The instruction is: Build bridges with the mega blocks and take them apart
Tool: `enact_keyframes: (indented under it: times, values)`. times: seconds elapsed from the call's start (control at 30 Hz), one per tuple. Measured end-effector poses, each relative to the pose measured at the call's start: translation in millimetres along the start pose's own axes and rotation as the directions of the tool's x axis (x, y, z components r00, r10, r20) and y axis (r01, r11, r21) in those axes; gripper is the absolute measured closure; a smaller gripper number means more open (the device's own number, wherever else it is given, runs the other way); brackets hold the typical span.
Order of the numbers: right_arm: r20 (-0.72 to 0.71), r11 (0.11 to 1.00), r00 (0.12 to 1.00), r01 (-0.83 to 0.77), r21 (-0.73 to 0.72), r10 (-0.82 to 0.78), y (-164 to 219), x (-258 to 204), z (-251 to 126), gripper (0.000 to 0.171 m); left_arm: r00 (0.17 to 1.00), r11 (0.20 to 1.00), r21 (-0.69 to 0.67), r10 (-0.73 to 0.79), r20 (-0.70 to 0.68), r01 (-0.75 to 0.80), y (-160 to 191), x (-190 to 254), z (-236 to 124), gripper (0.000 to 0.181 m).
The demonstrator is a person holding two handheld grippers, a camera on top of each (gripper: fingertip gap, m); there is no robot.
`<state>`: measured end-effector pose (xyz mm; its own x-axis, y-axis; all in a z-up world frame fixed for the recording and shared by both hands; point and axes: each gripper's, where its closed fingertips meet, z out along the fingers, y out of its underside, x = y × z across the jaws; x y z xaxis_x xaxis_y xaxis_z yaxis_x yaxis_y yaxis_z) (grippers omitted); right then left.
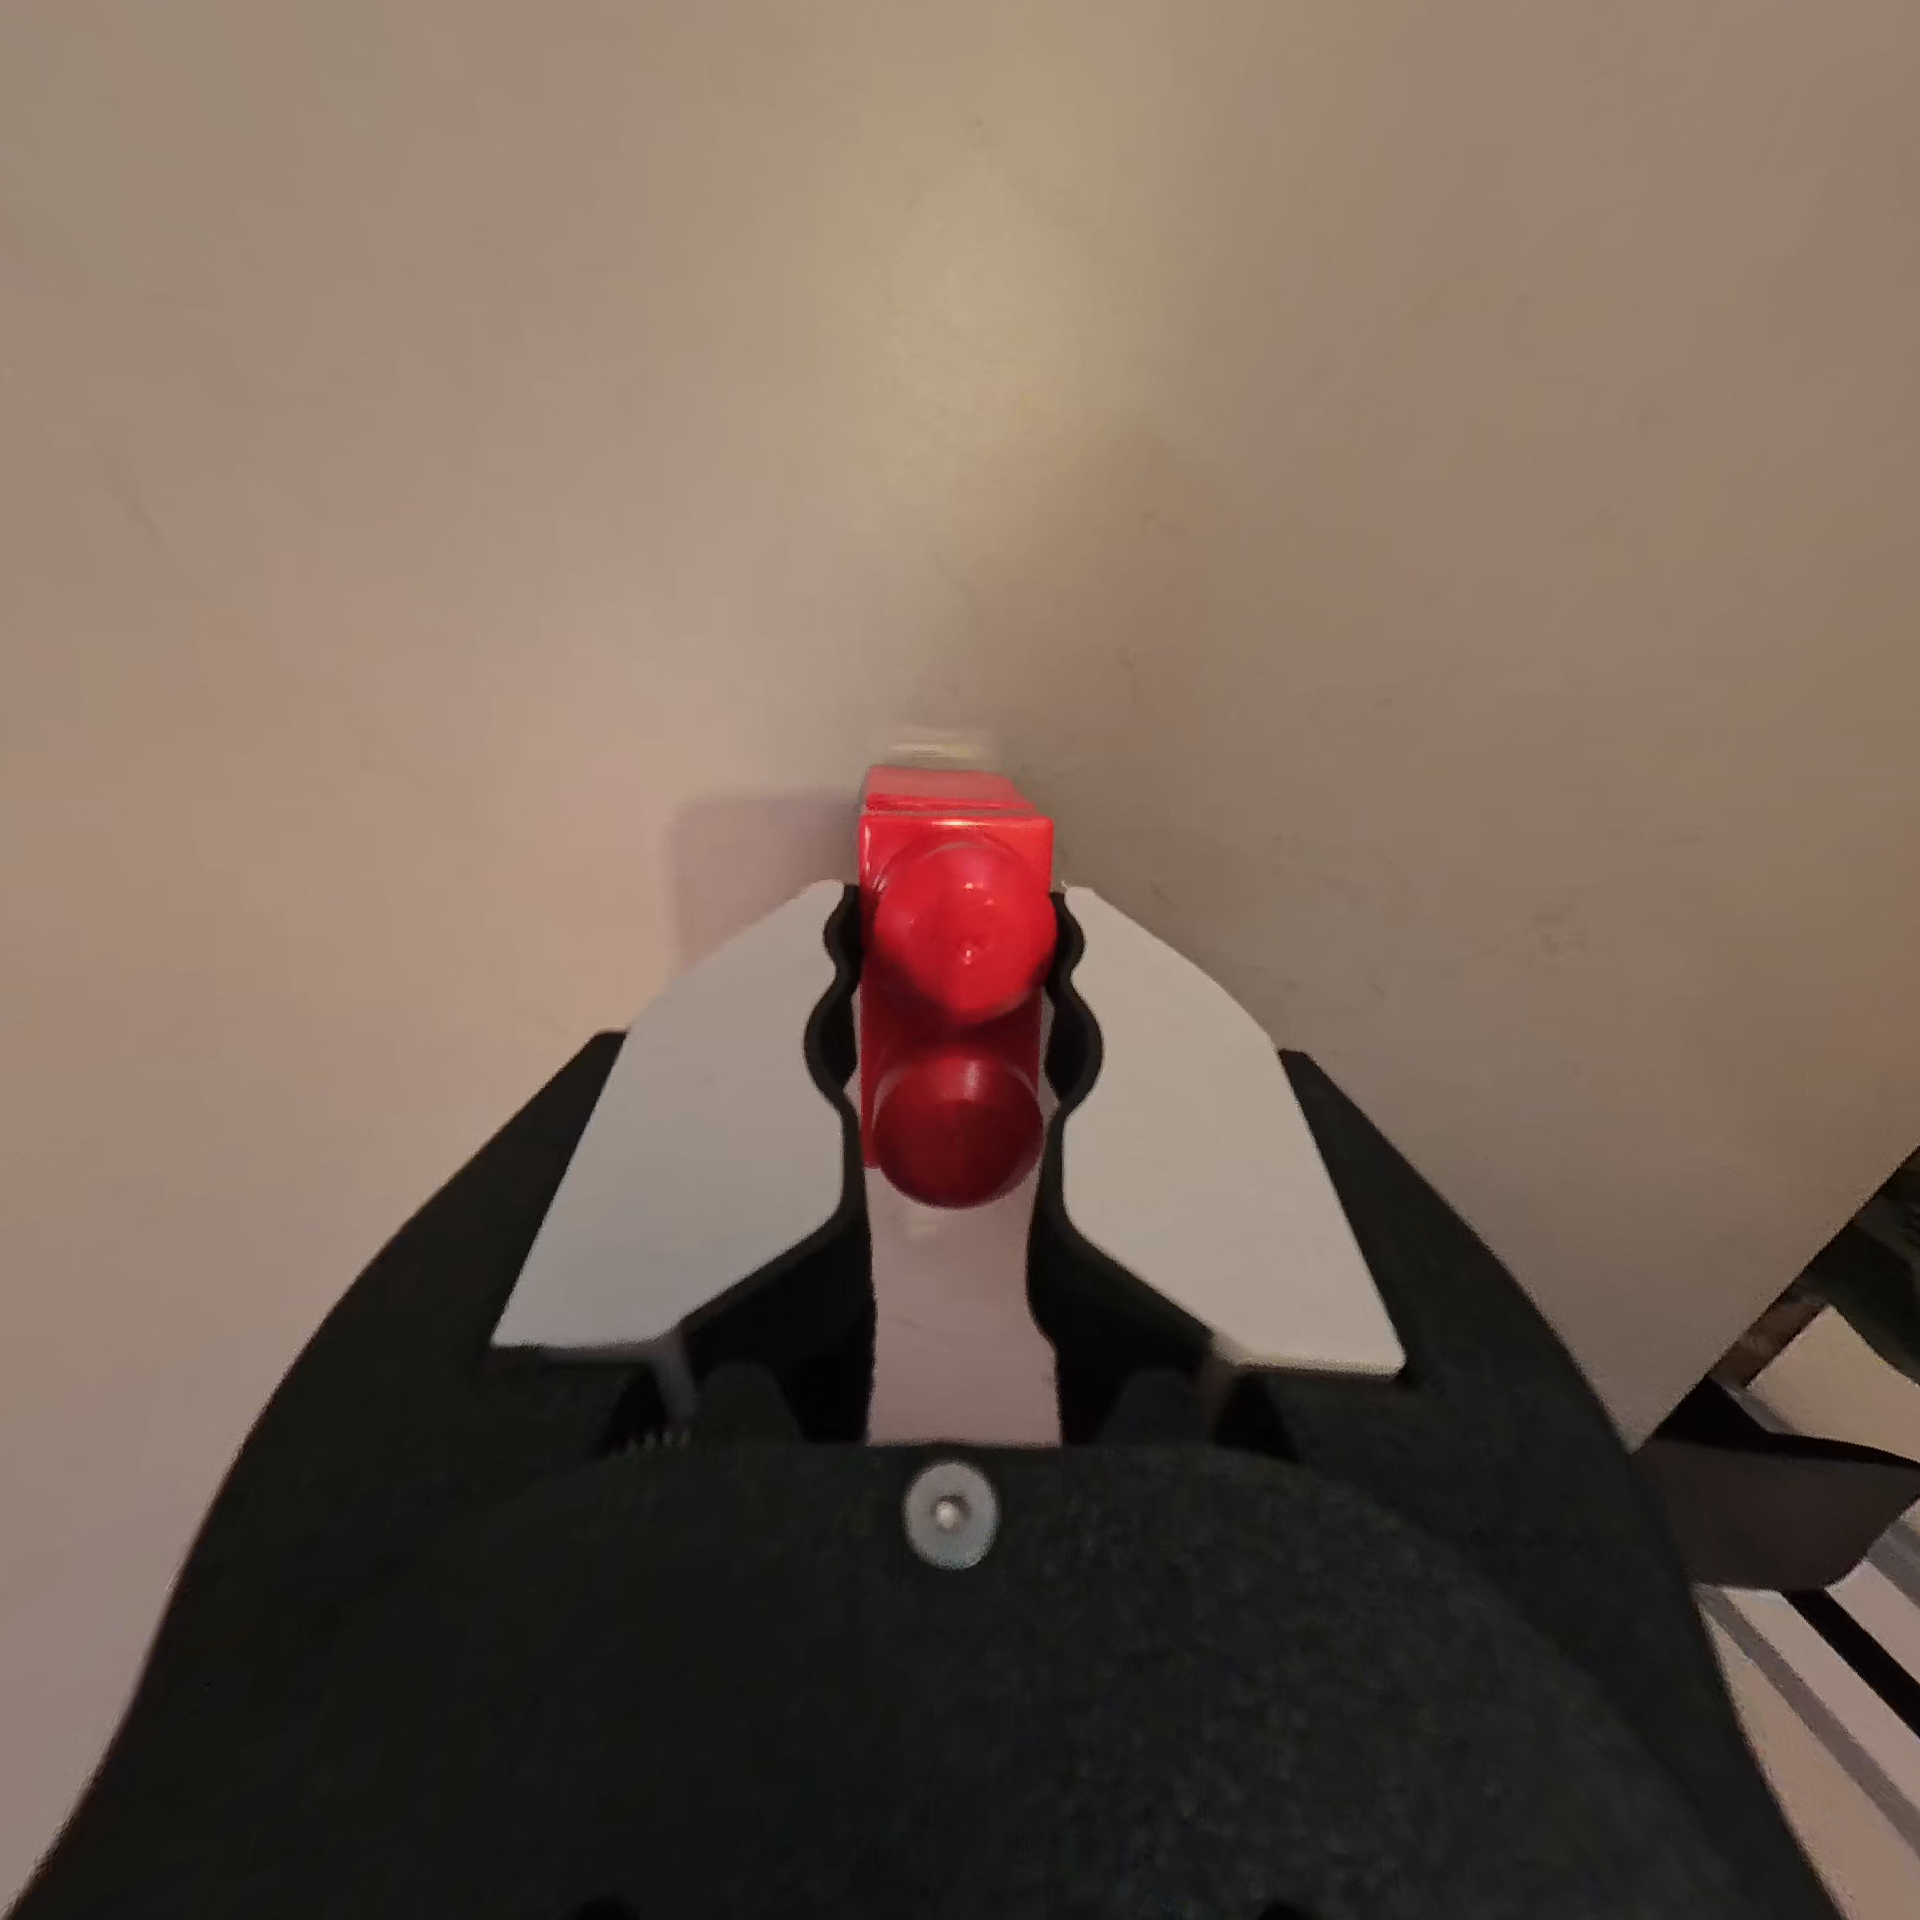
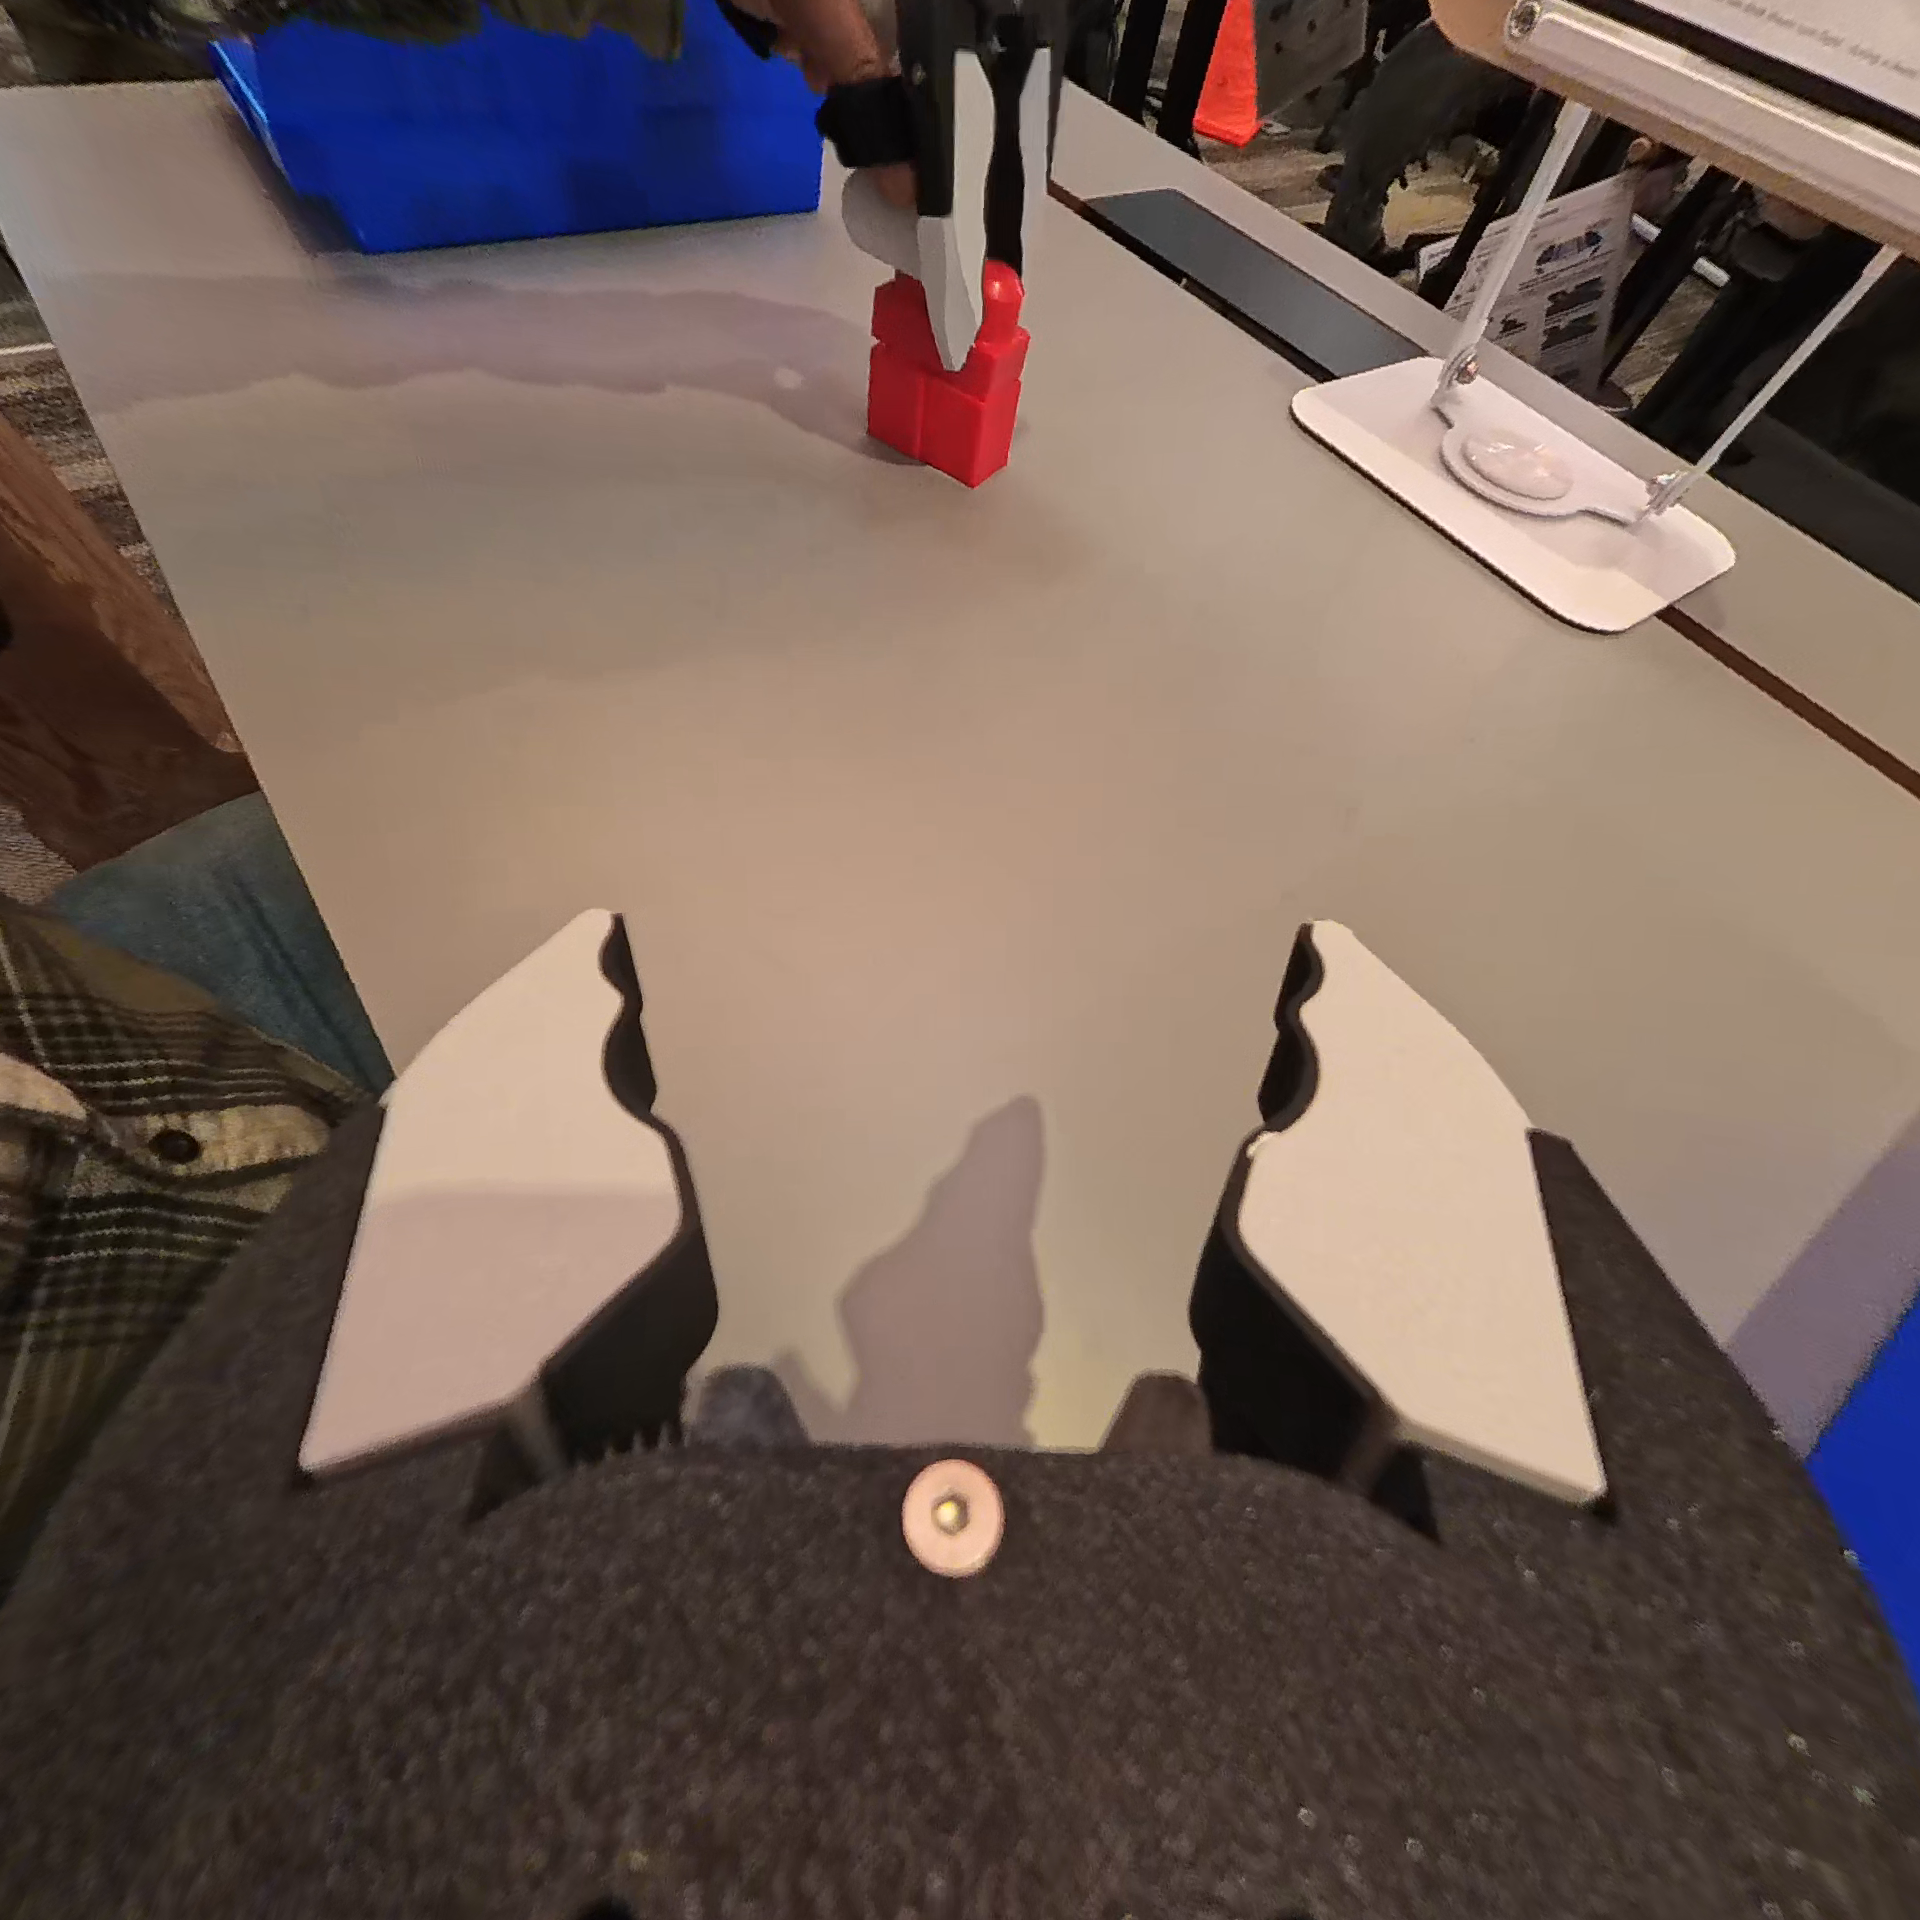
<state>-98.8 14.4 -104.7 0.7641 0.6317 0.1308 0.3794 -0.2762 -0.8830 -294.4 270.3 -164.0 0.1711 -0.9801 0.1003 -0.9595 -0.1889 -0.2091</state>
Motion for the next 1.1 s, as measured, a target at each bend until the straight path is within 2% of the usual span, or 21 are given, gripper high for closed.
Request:
enact_keyframes:
  times: [0.17, 0.7, 0.9, 0.97, 1.1]
  values:
    - [0.010, 1.000, 1.000, -0.004, -0.017, 0.004, 2, 0, 6, 0.056, 0.999, 0.987, 0.158, -0.019, -0.029, 0.023, -2, 0, 1, 0.147]
    - [0.034, 0.999, 0.999, 0.035, 0.040, -0.037, -31, -5, 6, 0.049, 1.000, 0.994, 0.111, 0.007, -0.016, -0.005, -3, 0, 2, 0.147]
    - [0.045, 0.998, 0.997, 0.054, 0.040, -0.056, -37, -9, 9, 0.046, 0.997, 0.988, 0.155, 0.033, -0.072, -0.021, -4, 7, 3, 0.146]
    - [0.047, 0.998, 0.997, 0.053, 0.045, -0.055, -39, -10, 9, 0.046, 0.995, 0.986, 0.168, 0.021, -0.093, -0.005, -4, 7, 4, 0.141]
    - [0.059, 0.998, 0.997, 0.049, 0.040, -0.051, -36, -13, 14, 0.045, 0.996, 0.978, 0.208, 0.012, -0.088, 0.006, -5, 3, 2, 0.117]
